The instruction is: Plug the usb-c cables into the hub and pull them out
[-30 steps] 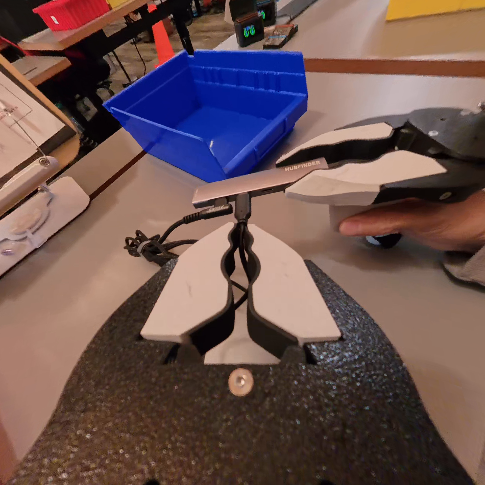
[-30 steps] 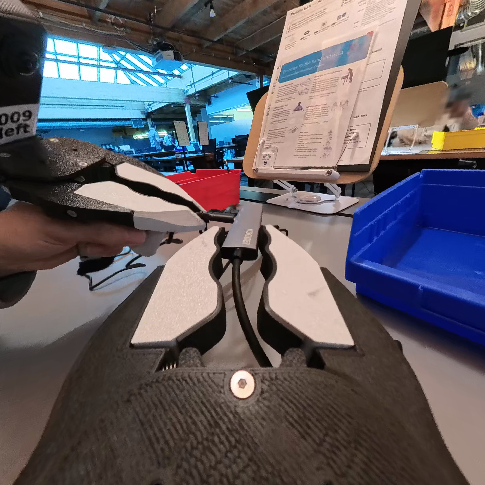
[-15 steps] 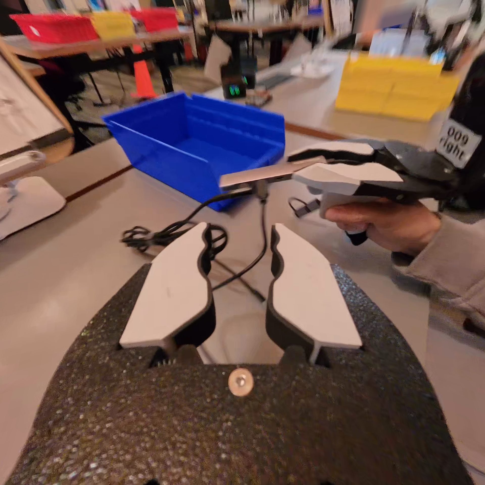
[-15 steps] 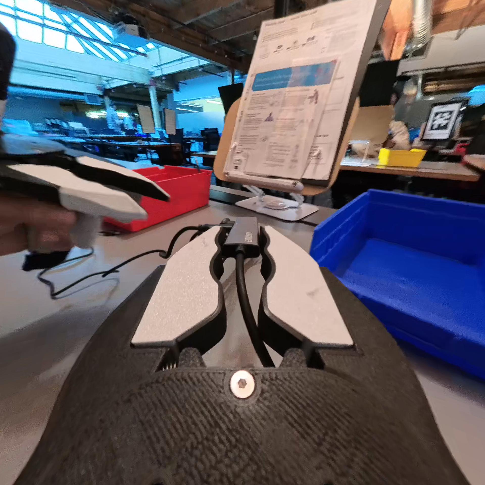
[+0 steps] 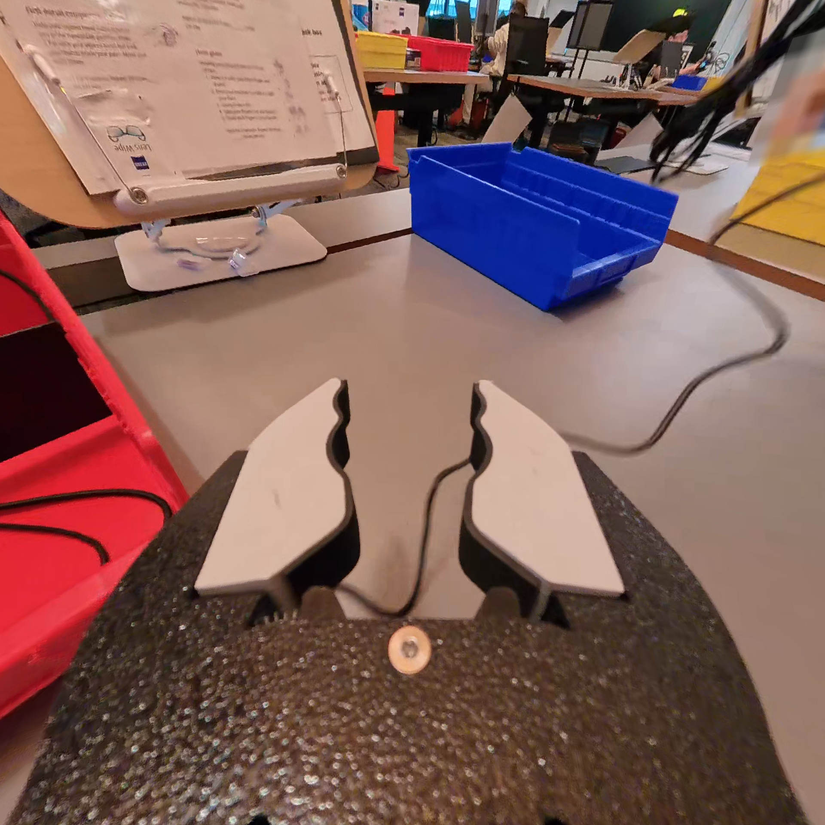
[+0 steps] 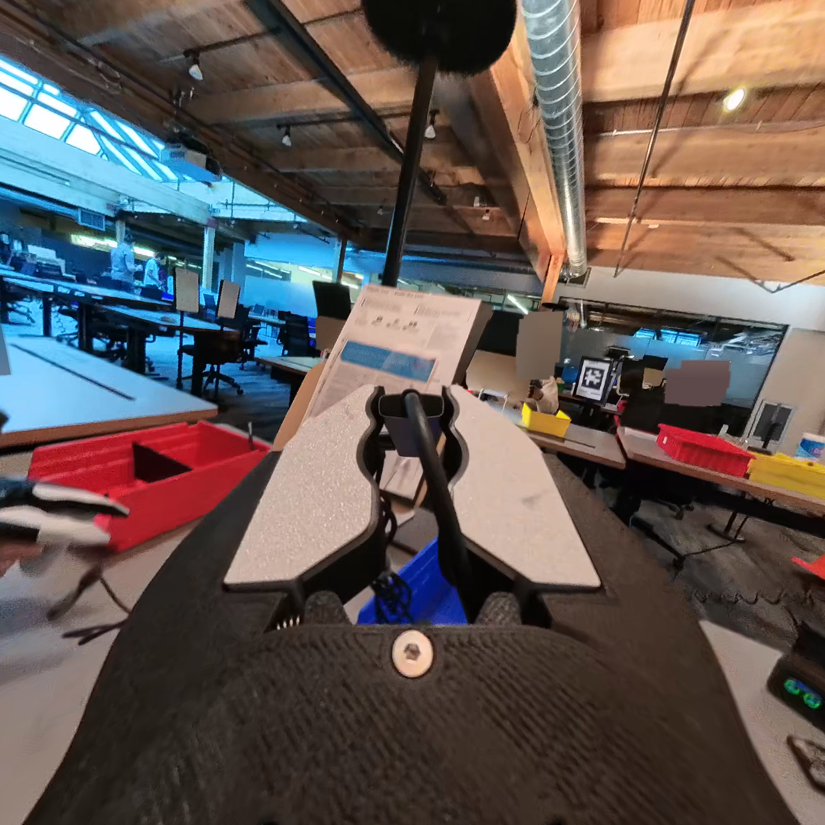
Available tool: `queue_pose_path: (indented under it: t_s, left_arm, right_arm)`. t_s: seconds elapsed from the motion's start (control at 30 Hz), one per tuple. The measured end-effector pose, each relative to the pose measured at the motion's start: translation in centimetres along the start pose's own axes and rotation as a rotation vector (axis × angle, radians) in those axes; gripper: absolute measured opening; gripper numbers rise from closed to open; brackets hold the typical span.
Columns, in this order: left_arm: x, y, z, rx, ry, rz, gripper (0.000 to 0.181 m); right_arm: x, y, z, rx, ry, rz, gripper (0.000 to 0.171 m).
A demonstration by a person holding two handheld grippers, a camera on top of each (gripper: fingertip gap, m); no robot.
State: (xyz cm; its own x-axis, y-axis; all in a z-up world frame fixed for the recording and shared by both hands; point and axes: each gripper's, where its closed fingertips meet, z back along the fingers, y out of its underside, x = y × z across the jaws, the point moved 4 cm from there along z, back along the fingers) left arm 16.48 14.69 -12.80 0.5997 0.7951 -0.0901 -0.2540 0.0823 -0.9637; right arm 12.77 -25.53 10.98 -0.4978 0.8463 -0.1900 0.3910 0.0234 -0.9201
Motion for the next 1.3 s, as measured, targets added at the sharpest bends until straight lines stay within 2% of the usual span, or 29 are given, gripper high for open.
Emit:
queue_pose_path:
  t_s: [0.2, 0.33, 0.47, 0.6, 0.8, 0.9, 1.0, 1.17, 1.3]
  left_arm:
    - [0.6, -1.0, -0.9, -0.141, 0.008, 0.018, 0.051]
    - [0.0, 0.6, -2.5, -0.110, 0.082, 0.033, 0.052]
    - [-1.4, 1.4, -3.7, -0.092, 0.142, 0.035, 0.052]
    - [-2.6, 1.7, -4.4, -0.074, 0.188, 0.000, 0.052]
    - [-3.9, 2.0, -4.9, -0.058, 0.248, -0.025, 0.052]
    - [-4.1, 2.0, -4.9, -0.053, 0.268, -0.020, 0.052]
    - [-4.1, 2.0, -4.8, -0.057, 0.284, -0.005, 0.052]
    - [-4.2, 2.0, -4.7, -0.056, 0.300, 0.014, 0.052]
    - [-4.4, 2.1, -4.7, -0.045, 0.296, -0.001, 0.052]
  right_arm:
    - [-7.2, -10.2, -5.1, 0.029, 0.063, 0.107, 0.025]
    - [-10.3, -15.9, -9.8, 0.046, 0.059, 0.107, 0.025]
    - [-10.9, -19.9, -15.2, 0.090, 0.059, 0.159, 0.025]
    - [-11.2, -23.3, -19.7, 0.075, 0.040, 0.100, 0.025]
    - [-14.7, -26.6, -23.6, 0.072, 0.183, 0.196, 0.025]
    - [-17.1, -26.0, -24.1, 0.100, 0.280, 0.266, 0.025]
    - [-18.9, -22.5, -24.1, 0.177, 0.344, 0.327, 0.025]
    - [-20.1, -11.1, -22.5, 0.391, 0.329, 0.314, 0.025]
    - [-18.4, -2.2, -21.2, 0.572, 0.189, 0.198, 0.025]
